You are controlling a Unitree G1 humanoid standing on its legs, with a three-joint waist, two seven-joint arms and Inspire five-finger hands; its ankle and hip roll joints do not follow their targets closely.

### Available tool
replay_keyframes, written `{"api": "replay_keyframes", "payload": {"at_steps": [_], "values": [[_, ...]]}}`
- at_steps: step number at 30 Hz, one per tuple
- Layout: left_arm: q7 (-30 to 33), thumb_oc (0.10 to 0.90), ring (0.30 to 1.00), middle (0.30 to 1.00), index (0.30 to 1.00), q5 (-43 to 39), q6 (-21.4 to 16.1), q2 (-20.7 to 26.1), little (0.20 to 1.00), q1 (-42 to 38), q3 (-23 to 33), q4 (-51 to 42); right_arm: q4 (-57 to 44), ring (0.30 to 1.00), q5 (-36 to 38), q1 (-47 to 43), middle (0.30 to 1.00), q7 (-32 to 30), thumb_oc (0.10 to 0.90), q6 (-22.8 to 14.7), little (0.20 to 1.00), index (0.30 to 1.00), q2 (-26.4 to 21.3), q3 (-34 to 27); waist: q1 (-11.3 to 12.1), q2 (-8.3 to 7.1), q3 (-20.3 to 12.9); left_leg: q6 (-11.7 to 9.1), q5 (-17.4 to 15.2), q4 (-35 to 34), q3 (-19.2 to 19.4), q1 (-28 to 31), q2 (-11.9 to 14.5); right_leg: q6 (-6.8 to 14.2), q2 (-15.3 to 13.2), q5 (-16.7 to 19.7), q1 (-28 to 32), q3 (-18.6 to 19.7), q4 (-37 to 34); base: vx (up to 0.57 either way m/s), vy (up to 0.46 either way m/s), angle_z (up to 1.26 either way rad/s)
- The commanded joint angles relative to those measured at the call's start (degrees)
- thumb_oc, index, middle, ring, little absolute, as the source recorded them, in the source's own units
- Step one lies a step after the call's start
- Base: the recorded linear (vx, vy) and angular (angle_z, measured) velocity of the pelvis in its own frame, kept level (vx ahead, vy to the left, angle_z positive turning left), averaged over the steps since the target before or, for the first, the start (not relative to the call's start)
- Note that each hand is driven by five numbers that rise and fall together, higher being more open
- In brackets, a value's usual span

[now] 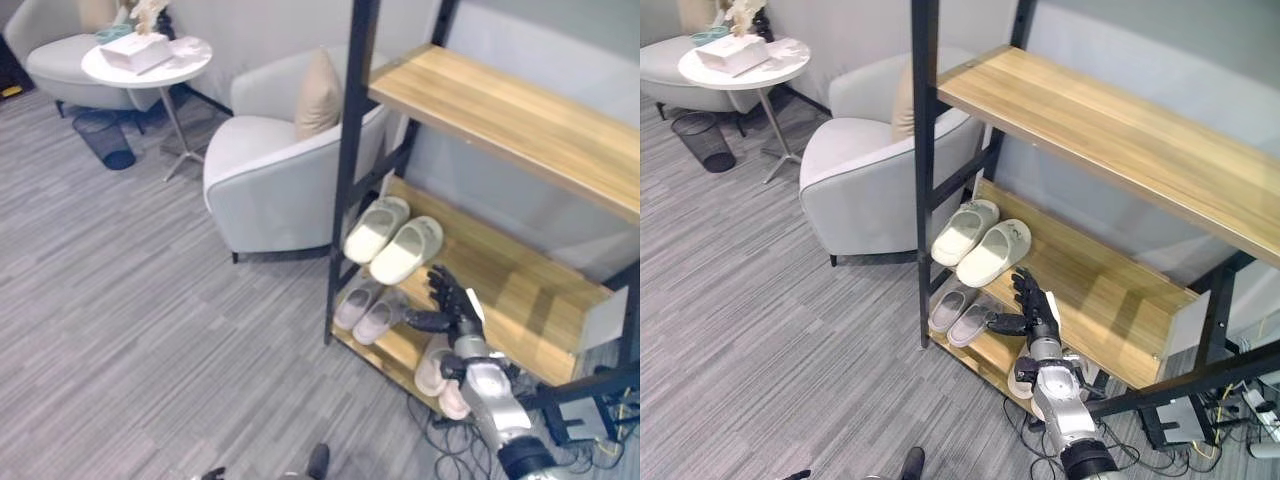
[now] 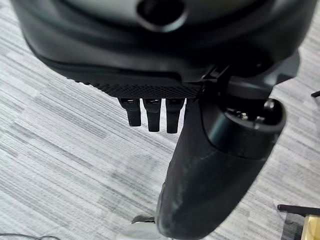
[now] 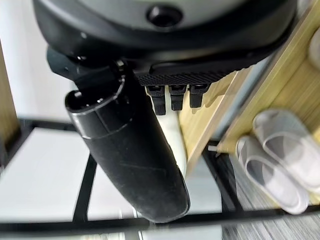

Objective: Arrange the slippers neatly on the shoe rack.

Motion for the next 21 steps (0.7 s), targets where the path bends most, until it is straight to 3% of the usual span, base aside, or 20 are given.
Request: {"api": "replay_keyframes", "payload": {"at_steps": [1,6,9,13,21], "values": [[-1.5,0.800,0.900,0.900,0.900,0.5,-1.0,-0.6,0.900,-2.8,1.0,3.9,-7.6,0.900,-0.7,-0.3,0.900,4.3,0.800,-4.3,0.900,0.900,-4.0,-2.2,-1.1,1.51,-1.8,-1.4,-8.9,1.5,2.3,4.5,-0.6,3.7,-1.9,4.9,-0.5,2.8,5.6,-0.04,-0.031,-0.18],[-4.3,0.800,0.900,0.900,0.900,-0.4,-1.2,-1.4,0.900,-3.1,1.7,3.1,-7.0,0.900,-7.6,8.9,0.900,8.2,0.800,-2.1,0.900,0.900,-6.6,-2.4,-3.3,2.74,-2.7,-1.4,-9.5,1.2,3.7,6.5,-0.9,3.7,-2.3,4.9,-0.5,4.1,7.1,-0.01,-0.044,-0.30],[-5.6,0.800,0.900,0.900,0.900,-2.1,-1.5,-1.3,0.900,-3.8,0.9,1.9,-2.3,0.900,-2.5,10.8,0.900,8.8,0.800,-1.3,0.900,0.900,-5.5,-5.3,-4.8,3.62,-3.2,-1.5,-9.9,1.4,4.6,7.2,-0.8,3.7,-2.3,4.8,-0.5,5.0,7.3,0.00,-0.048,-0.21],[-6.9,0.800,0.900,0.900,0.900,-1.5,-2.0,-2.0,0.900,-3.9,-1.3,1.1,3.7,0.900,-5.6,13.0,0.900,10.7,0.800,0.8,0.900,0.900,-8.2,-4.7,-6.1,4.23,-3.6,-1.7,-10.4,1.4,5.8,8.2,-0.5,3.7,-1.9,4.2,-0.1,6.1,6.7,-0.01,-0.063,-0.33],[-7.1,0.800,0.900,0.900,0.900,-0.1,-0.9,-2.7,0.900,-4.6,-4.2,2.6,34.3,0.900,-8.1,8.5,0.900,5.4,0.800,4.3,0.900,0.900,-4.4,-5.7,-7.0,4.54,-3.8,-1.8,-11.0,1.9,7.4,8.9,0.2,3.1,-0.9,1.7,0.0,7.6,6.2,0.00,-0.059,-0.17]]}}
